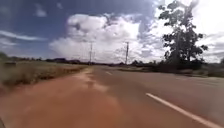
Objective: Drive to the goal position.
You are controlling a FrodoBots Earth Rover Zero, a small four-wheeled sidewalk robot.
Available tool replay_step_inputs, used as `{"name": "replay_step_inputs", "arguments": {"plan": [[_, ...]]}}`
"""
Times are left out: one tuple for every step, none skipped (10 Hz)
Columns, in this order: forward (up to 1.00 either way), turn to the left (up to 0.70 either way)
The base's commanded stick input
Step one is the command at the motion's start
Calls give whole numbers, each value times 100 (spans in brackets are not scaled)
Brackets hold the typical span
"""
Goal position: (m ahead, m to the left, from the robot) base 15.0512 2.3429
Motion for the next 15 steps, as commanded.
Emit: {"name": "replay_step_inputs", "arguments": {"plan": [[100, 30], [100, 0], [100, 0], [100, 0], [100, 0], [100, 0], [100, 0], [100, 0], [100, 0], [100, 0], [100, 0], [100, 0], [100, 0], [100, 0], [100, 0]]}}
